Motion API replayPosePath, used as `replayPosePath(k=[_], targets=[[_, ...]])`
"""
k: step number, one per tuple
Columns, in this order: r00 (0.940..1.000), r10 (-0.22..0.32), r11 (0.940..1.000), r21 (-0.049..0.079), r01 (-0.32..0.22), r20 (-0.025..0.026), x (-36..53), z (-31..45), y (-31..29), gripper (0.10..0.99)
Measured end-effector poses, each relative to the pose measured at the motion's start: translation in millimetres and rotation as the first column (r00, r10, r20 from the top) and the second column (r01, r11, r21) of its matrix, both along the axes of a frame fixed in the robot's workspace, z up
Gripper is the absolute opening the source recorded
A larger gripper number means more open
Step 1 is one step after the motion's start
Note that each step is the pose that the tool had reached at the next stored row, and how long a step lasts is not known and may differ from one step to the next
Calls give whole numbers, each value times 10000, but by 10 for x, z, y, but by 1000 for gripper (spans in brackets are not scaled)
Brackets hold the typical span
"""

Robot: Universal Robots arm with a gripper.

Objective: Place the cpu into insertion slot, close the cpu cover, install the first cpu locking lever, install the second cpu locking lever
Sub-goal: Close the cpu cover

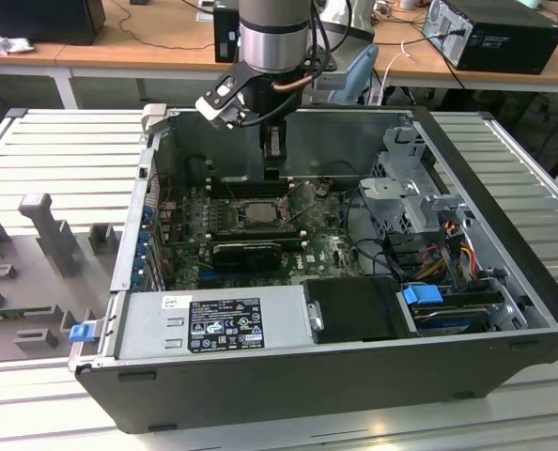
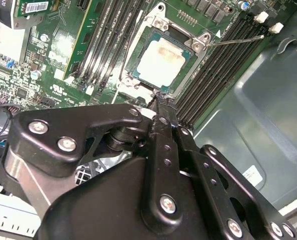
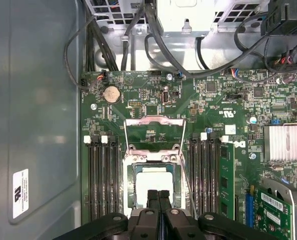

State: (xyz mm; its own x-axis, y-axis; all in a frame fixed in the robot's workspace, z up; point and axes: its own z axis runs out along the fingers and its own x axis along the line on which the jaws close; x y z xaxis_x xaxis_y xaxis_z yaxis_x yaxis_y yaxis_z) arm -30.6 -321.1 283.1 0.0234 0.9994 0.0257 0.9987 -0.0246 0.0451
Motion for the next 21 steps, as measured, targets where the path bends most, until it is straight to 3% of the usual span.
replayPosePath(k=[21], targets=[[10000,0,10000,1,0,0,0,138,11,106]])
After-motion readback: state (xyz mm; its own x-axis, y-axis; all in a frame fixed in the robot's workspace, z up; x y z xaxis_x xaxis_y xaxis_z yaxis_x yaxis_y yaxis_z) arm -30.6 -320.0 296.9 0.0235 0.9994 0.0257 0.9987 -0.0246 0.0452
